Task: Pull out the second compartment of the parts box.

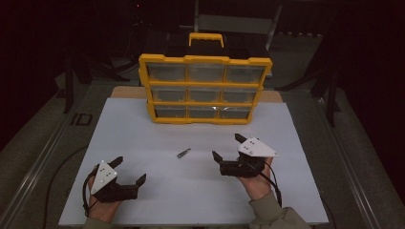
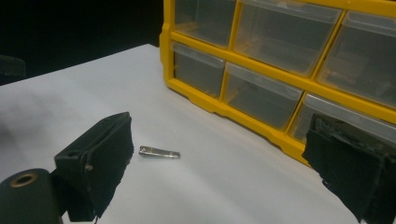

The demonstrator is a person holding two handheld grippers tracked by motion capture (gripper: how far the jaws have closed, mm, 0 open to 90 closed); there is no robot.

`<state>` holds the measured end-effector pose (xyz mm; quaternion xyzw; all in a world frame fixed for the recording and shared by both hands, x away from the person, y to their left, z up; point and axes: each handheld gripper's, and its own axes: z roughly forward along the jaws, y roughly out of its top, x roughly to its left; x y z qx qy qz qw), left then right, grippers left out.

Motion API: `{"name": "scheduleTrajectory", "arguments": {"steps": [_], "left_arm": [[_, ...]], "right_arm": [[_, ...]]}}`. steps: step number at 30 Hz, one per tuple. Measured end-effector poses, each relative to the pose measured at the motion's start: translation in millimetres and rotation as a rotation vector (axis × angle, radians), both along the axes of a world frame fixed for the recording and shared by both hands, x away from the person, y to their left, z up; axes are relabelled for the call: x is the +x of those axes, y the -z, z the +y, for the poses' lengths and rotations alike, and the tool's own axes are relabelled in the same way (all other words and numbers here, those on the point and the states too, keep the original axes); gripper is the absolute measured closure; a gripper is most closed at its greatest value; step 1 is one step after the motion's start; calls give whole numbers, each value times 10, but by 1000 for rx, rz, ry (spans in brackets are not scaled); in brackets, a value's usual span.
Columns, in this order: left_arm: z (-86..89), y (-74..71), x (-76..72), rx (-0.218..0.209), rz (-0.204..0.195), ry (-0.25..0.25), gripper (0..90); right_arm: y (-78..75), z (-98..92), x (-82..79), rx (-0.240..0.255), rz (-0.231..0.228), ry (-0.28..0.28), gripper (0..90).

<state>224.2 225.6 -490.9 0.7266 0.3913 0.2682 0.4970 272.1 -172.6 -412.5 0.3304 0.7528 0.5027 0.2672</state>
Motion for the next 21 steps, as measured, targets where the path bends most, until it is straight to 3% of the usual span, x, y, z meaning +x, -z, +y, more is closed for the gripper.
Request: {"name": "scheduleTrajectory", "arguments": {"steps": [21], "left_arm": [[0, 2, 1, 2, 0, 0, 0]], "right_arm": [[-114, 192, 214, -22, -21, -3, 79]]}}
